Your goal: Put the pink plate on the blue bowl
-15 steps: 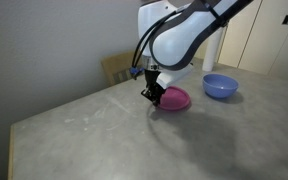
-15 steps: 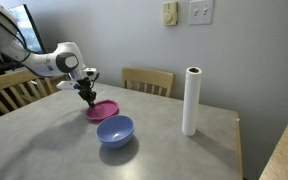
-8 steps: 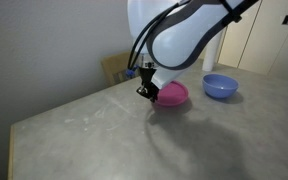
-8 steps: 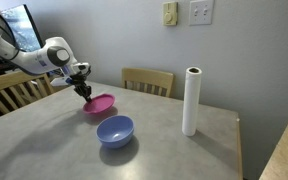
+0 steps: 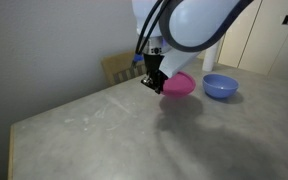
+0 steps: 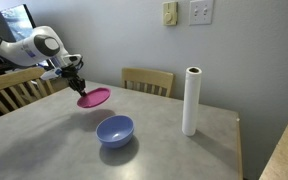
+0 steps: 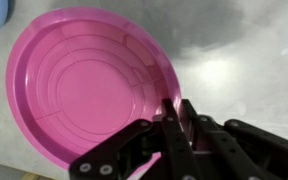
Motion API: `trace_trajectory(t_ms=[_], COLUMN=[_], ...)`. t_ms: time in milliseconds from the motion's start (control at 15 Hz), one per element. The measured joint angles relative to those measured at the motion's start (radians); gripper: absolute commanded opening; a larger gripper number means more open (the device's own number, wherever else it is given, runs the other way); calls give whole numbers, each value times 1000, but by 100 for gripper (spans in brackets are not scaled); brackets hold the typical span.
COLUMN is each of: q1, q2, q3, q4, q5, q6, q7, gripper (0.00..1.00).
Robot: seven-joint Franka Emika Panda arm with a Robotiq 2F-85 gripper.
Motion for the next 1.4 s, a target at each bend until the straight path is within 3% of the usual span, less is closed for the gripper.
trace_trajectory(t_ms=[400,800,1067,1400], q1=[28,-146,-260,-341], q2=[-219,-306,-307,-286], q3=[24,18,18,22], q4=[-223,-318,-323,-321], q5=[-90,-108,-71,17], q6=[-24,-8,23,60], q7=[95,-5,-155,-314], gripper=[3,3,3,3])
